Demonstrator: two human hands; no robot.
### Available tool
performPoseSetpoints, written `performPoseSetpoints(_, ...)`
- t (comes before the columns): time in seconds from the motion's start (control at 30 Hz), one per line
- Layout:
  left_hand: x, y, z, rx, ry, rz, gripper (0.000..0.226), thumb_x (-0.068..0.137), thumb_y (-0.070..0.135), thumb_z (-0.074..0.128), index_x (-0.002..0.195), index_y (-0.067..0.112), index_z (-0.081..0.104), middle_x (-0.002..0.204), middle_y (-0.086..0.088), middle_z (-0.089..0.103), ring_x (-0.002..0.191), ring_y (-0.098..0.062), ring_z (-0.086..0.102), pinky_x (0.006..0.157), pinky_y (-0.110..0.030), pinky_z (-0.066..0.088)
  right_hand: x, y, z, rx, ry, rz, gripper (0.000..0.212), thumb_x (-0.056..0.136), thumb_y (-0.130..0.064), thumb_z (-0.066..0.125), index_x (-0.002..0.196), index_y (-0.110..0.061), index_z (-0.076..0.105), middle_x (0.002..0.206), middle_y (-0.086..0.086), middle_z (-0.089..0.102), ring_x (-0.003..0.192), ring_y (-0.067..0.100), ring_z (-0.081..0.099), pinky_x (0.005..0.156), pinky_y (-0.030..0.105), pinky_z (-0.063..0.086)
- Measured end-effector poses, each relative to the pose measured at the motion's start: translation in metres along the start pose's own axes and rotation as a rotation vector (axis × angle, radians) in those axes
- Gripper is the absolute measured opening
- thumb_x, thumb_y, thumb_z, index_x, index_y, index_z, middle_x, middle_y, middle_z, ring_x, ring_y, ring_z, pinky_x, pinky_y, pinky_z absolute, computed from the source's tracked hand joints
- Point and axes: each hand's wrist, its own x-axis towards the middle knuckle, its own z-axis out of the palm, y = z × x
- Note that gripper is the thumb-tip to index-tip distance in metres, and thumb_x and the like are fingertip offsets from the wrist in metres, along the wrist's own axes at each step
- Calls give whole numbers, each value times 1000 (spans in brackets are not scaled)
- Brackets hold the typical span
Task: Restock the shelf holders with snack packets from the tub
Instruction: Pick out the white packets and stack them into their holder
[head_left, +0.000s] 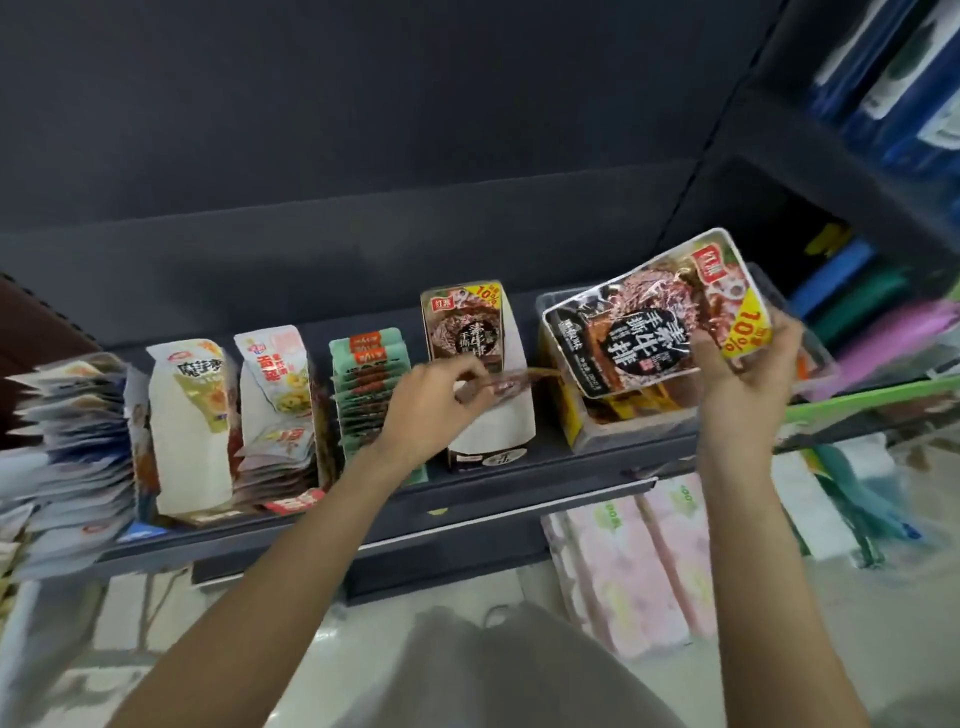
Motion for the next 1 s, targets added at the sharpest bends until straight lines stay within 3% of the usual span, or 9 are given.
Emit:
performPoseSetpoints(0.17, -27, 0, -9, 342, -108, 125, 14, 79, 11, 68, 89, 21, 64, 81, 7, 70, 74, -17, 66, 77, -33, 50, 11, 27, 36, -27, -300, 12, 27, 93, -7, 55, 100, -31, 46, 94, -14, 60, 82, -7, 58, 72, 13, 45)
performPoseSetpoints(0.3, -41, 0, -8, 368, -108, 97, 9, 90, 23, 60, 97, 25, 65, 92, 10, 71, 79, -18, 66, 71, -32, 53, 6, 42, 60, -146, -608, -118, 20, 94, -8, 55, 107, -21, 46, 91, -16, 61, 81, -11, 59, 65, 7, 44)
performPoseSetpoints(0.4, -45, 5, -2, 331, -15, 102, 7, 88, 21, 65, 93, 24, 69, 87, 8, 73, 69, -18, 67, 63, -30, 53, -7, 56, 66, -304, -827, -236, 16, 96, -10, 52, 105, -23, 48, 88, -12, 59, 77, -9, 59, 55, 6, 42)
performPoseSetpoints(0.53, -50, 11, 8, 261, 83, 44, 10, 87, 24, 68, 95, 23, 72, 87, 5, 74, 65, -18, 68, 59, -28, 49, -18, 72, 61, -460, -1091, -254, 14, 97, -13, 51, 107, -22, 52, 85, -6, 61, 68, 1, 58, 52, 13, 41)
performPoseSetpoints(0.6, -52, 11, 12, 261, 109, 16, 10, 86, 23, 68, 95, 22, 73, 88, 5, 74, 67, -20, 68, 58, -29, 51, -19, 74, 58, -497, -1144, -157, 15, 98, -14, 48, 101, -29, 51, 74, 2, 59, 60, 13, 54, 53, 27, 35)
performPoseSetpoints(0.67, -56, 13, 16, 280, 112, 31, 8, 82, 21, 73, 90, 20, 74, 83, 5, 73, 66, -19, 68, 58, -26, 49, -18, 74, 53, -503, -1158, -60, 20, 98, -12, 45, 97, -30, 51, 76, 11, 59, 65, 22, 53, 57, 33, 35)
performPoseSetpoints(0.83, -72, 17, 19, 275, 163, 58, 16, 75, 23, 79, 90, 20, 74, 82, 6, 73, 67, -16, 68, 60, -25, 52, -17, 69, 40, -508, -1213, -2, 27, 97, -8, 40, 101, -29, 56, 95, 1, 65, 87, 21, 60, 79, 44, 47)
performPoseSetpoints(0.9, -77, 16, 16, 273, 231, 41, 18, 76, 24, 77, 93, 19, 73, 82, 6, 71, 67, -15, 66, 61, -24, 52, -19, 68, 35, -492, -1215, 10, 29, 97, -8, 39, 106, -28, 58, 100, 0, 66, 94, 22, 61, 83, 41, 48)
performPoseSetpoints(1.0, -84, 17, 8, 243, 330, 35, 14, 83, 25, 67, 95, 18, 71, 82, 7, 68, 72, -13, 64, 62, -26, 53, -24, 64, 33, -498, -1187, -28, 30, 97, -7, 40, 112, -27, 58, 109, -6, 65, 93, 2, 59, 72, 15, 46)
